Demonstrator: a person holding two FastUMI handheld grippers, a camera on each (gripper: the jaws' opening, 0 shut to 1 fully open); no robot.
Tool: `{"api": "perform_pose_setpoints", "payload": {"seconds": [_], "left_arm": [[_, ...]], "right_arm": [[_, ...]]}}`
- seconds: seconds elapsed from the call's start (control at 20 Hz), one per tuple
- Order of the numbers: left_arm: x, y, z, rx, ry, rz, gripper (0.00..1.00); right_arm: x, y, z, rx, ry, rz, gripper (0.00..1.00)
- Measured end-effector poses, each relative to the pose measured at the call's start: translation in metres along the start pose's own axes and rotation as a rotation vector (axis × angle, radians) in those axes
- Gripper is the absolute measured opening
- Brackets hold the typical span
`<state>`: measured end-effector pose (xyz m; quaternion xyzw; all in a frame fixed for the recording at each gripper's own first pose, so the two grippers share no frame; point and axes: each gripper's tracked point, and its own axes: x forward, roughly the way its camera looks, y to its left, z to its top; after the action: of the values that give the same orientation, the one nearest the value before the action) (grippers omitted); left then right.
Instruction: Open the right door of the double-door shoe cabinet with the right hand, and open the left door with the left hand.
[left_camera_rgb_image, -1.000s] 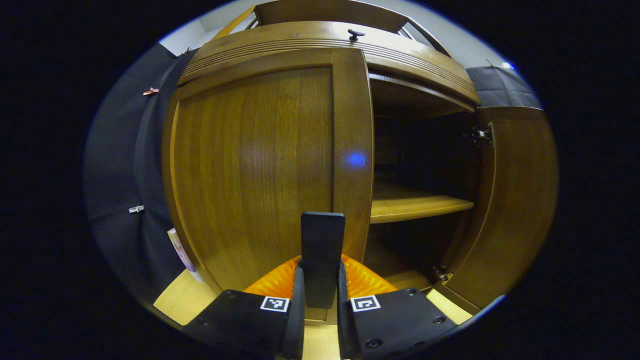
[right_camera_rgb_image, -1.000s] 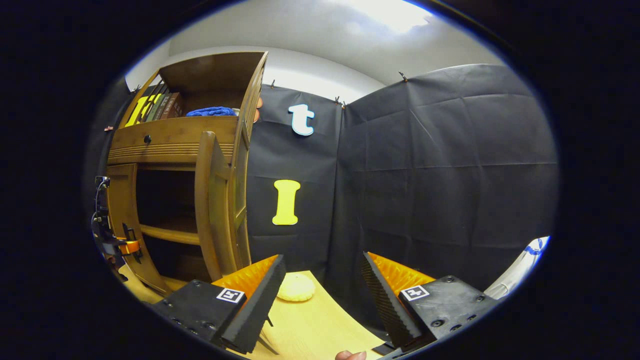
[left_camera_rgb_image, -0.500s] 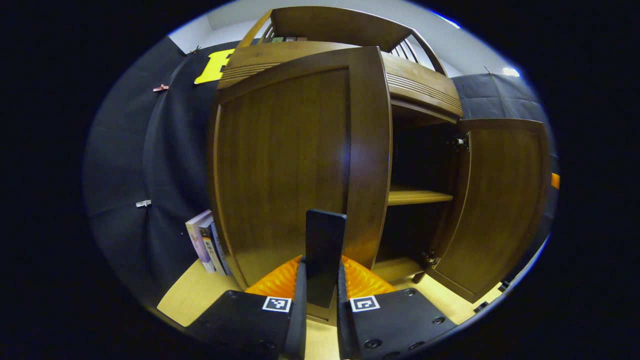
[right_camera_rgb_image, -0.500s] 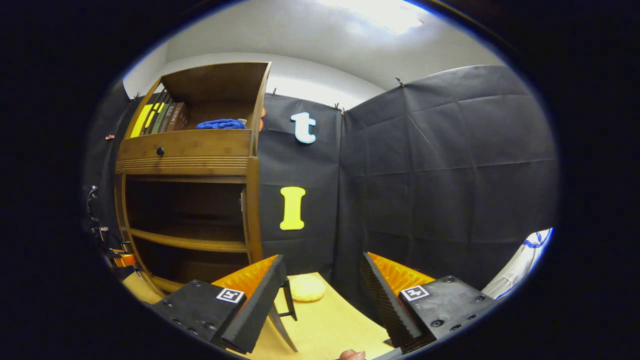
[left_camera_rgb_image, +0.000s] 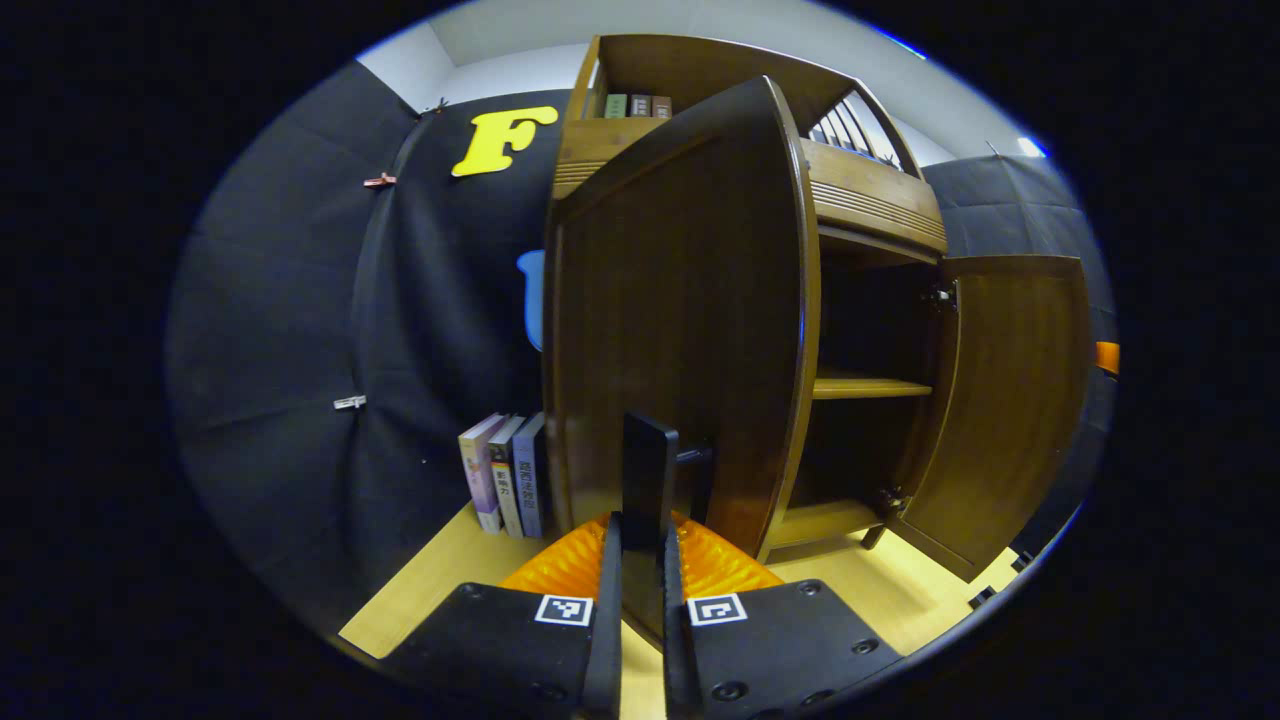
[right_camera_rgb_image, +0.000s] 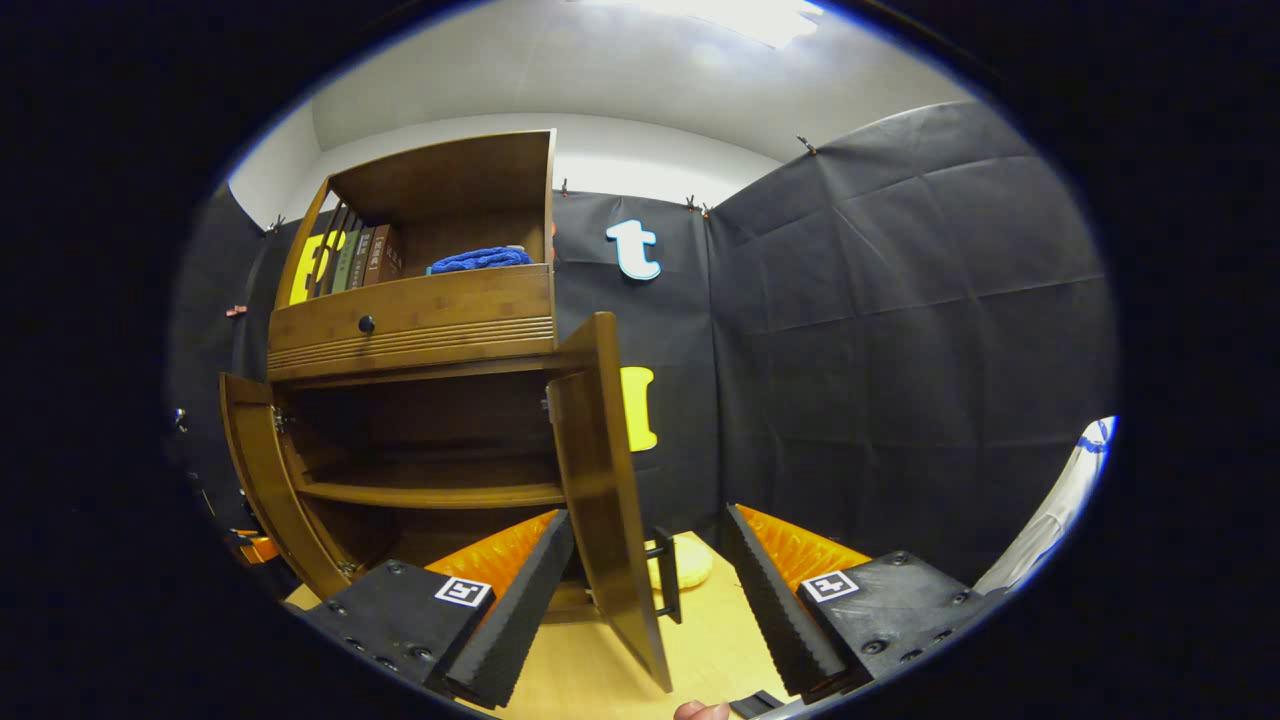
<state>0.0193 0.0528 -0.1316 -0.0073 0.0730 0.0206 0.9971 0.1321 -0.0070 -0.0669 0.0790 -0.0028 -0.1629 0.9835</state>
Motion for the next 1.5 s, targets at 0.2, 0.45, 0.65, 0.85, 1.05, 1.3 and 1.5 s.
{"api": "perform_pose_setpoints", "payload": {"seconds": [0.2, 0.45, 0.65, 0.85, 1.05, 1.3, 1.5], "left_arm": [[-0.009, 0.027, 0.0, -0.028, -0.008, 0.05, 0.15], [-0.016, 0.064, 0.001, -0.076, -0.02, 0.123, 0.1], [-0.02, 0.08, 0.004, -0.045, -0.026, 0.105, 0.05], [-0.03, 0.094, 0.01, -0.029, -0.062, 0.106, 0.05], [-0.043, 0.098, 0.021, -0.052, -0.095, 0.104, 0.06], [-0.06, 0.098, 0.036, -0.026, -0.132, 0.122, 0.01], [-0.081, 0.098, 0.043, -0.069, -0.156, 0.128, 0.27]], "right_arm": [[0.0, 0.021, -0.002, -0.021, 0.005, 0.048, 0.96], [-0.003, 0.038, -0.003, -0.058, 0.005, 0.092, 0.97], [-0.006, 0.043, -0.006, -0.061, 0.021, 0.117, 0.97], [-0.008, 0.052, -0.009, -0.076, 0.024, 0.137, 0.97], [-0.007, 0.064, -0.009, -0.073, 0.027, 0.159, 0.97], [-0.009, 0.077, -0.011, -0.085, 0.028, 0.193, 0.96], [-0.013, 0.085, -0.007, -0.09, 0.021, 0.212, 0.97]]}}
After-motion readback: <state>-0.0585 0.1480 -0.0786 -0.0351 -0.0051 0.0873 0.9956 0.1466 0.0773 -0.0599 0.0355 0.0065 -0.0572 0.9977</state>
